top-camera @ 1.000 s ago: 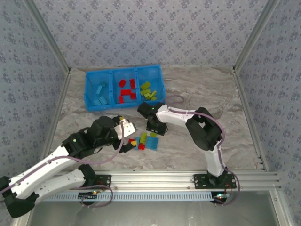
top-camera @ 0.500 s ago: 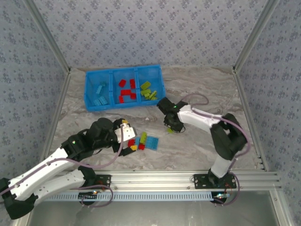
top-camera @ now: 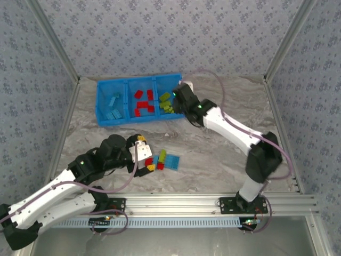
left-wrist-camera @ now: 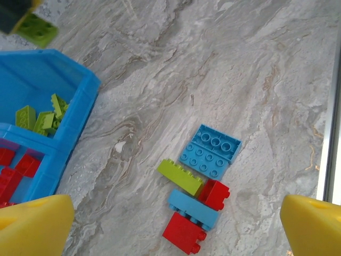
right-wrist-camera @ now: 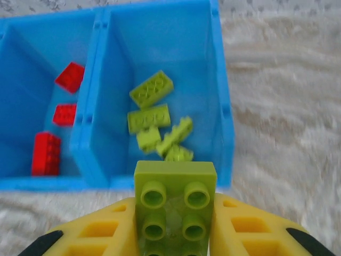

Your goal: Sort the legos into containers by color

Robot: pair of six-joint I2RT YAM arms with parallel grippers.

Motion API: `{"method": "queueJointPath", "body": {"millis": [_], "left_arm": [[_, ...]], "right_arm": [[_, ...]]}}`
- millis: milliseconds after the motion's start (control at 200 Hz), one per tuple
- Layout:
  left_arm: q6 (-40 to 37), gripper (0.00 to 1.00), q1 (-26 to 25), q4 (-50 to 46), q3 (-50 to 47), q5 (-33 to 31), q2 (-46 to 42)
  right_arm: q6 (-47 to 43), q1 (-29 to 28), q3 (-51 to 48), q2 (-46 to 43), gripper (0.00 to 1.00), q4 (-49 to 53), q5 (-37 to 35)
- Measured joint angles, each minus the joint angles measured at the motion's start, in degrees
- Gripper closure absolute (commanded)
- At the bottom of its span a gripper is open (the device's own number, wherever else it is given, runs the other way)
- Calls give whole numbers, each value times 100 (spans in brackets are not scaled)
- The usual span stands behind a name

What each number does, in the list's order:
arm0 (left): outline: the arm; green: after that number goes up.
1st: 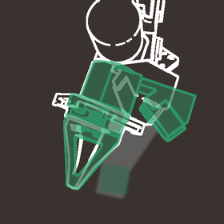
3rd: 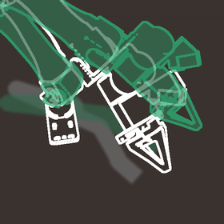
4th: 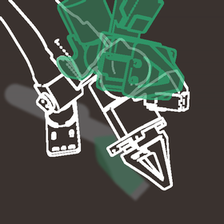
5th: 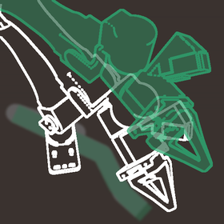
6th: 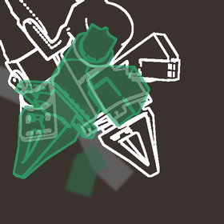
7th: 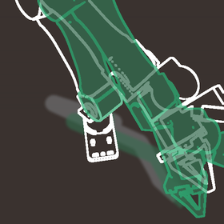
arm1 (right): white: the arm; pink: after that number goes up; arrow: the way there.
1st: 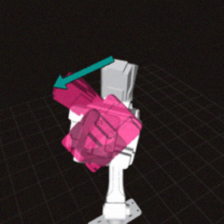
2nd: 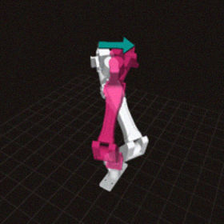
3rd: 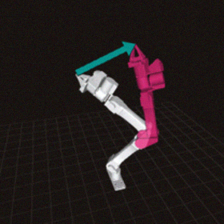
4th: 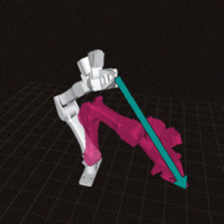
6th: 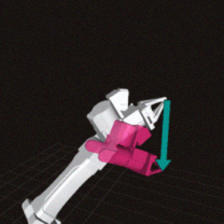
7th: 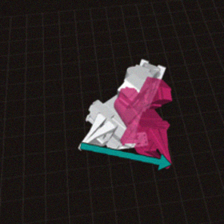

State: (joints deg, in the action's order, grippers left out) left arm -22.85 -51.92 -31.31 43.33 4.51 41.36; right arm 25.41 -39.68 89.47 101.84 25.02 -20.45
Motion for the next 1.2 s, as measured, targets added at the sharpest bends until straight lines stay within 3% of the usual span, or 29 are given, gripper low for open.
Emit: {"method": "queueJointPath", "body": {"millis": [235,355,520,725,864,914,1204], "left_arm": [[39,1,17,-2,-2,-138,37],[39,1,17,-2,0,-160,37],[39,1,17,-2,-2,-160,37],[94,1,52,9,-2,-262,76],[538,1,186,96,0,-420,232],[846,2,247,114,28,-553,328],[3637,14,286,-48,1340,-1445,2074]], "right_arm": [[-691,321,2850,2618,61,417,-275],[-892,426,3928,3491,57,778,-372],[-1088,483,4682,4057,46,1167,-380],[-1176,472,5182,4100,45,1635,-380],[-1147,472,4948,3554,42,1930,-275],[-1137,472,4572,3134,36,1987,-151],[-1137,461,1220,-1220,12,2024,1311]]}}
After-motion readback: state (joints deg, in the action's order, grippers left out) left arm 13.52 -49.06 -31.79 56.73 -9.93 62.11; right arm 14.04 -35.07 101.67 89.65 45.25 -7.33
